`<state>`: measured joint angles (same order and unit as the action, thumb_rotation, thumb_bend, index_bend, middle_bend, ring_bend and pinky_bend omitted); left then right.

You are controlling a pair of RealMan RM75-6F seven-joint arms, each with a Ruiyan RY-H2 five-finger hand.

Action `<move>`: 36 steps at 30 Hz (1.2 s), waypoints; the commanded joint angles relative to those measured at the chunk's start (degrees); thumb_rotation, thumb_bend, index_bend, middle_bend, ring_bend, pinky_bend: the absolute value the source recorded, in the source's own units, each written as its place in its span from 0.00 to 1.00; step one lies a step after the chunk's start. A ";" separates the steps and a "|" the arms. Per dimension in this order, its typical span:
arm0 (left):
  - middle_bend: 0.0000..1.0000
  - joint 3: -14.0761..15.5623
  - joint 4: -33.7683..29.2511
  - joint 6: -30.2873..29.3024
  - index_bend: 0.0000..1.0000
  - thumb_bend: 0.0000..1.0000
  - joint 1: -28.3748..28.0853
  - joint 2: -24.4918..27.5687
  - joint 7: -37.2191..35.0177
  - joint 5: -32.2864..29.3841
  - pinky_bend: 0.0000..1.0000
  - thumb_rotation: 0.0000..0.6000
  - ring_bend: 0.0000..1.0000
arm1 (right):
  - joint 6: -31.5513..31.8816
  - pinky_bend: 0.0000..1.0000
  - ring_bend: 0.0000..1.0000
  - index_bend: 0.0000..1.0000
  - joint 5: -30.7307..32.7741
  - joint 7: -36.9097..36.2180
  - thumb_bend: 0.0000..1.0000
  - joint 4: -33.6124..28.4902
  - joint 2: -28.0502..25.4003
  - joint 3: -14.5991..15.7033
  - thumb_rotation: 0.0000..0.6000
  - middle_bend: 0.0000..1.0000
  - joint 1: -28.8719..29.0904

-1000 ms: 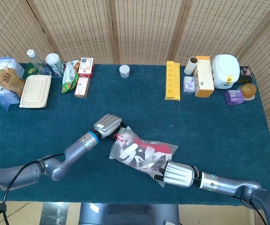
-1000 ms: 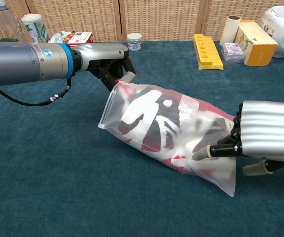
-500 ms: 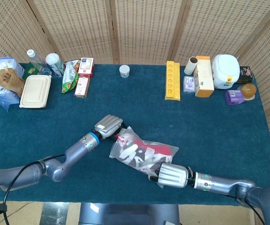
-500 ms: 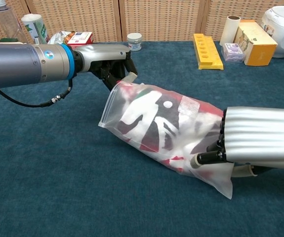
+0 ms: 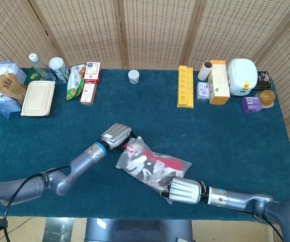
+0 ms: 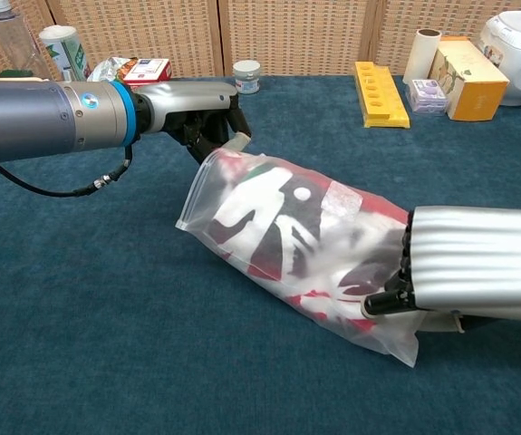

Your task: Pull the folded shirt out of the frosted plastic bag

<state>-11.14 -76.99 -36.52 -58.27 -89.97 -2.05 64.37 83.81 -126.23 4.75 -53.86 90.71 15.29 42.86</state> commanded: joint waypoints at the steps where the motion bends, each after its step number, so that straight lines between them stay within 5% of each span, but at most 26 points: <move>1: 1.00 0.03 0.15 0.08 0.81 0.42 0.01 0.05 0.02 -0.06 1.00 1.00 1.00 | 0.24 1.00 1.00 0.49 -0.15 -0.16 0.47 0.18 -0.07 0.26 1.00 0.83 -0.05; 20: 1.00 -0.05 -0.35 -0.13 0.81 0.42 0.54 0.73 -1.55 1.43 1.00 1.00 1.00 | 3.15 1.00 1.00 0.79 -1.43 -1.15 0.52 1.42 0.22 1.50 1.00 0.92 -0.30; 36: 1.00 0.69 -3.27 -2.02 0.81 0.42 3.21 5.79 -3.76 3.70 1.00 1.00 1.00 | 1.48 1.00 1.00 0.83 0.17 -0.42 0.53 0.39 -1.54 1.37 1.00 0.93 -0.54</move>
<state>-10.51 -80.19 -38.45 -55.18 -84.33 -5.69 67.97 85.36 -126.14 4.32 -53.43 89.24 16.67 42.34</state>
